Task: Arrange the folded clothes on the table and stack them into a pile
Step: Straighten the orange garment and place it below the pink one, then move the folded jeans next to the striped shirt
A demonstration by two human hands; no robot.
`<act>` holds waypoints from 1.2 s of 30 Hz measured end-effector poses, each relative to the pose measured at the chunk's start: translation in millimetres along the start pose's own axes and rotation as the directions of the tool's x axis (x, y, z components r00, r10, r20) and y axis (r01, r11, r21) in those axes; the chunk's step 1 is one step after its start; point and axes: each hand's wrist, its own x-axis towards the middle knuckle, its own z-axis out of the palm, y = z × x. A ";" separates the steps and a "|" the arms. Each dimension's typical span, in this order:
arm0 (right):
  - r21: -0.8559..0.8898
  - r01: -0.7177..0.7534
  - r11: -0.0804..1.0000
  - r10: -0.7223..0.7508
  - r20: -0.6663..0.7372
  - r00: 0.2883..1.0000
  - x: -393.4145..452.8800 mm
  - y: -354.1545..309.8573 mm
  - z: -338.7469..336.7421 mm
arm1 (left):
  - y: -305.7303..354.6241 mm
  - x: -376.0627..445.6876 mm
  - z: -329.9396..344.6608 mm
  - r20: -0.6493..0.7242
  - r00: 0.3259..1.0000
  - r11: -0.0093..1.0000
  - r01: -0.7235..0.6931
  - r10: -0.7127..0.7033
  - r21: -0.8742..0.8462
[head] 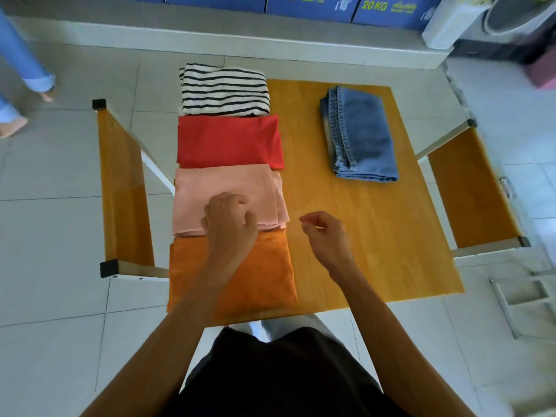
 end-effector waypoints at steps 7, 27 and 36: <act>0.109 -0.039 0.993 0.044 -0.045 0.998 34.6 -7.7 -28.2 | 53.4 30.9 39.3 0.333 0.928 0.983 -0.131 0.167 -0.129; 0.176 -0.471 0.864 0.502 -0.344 0.793 265.5 5.3 -76.5 | 169.6 231.0 165.6 0.359 0.890 0.937 -0.336 0.282 0.098; 0.038 -0.157 0.987 0.161 -0.150 0.975 369.2 3.8 -128.2 | 154.8 285.6 207.8 0.507 0.813 0.718 -0.532 0.286 0.448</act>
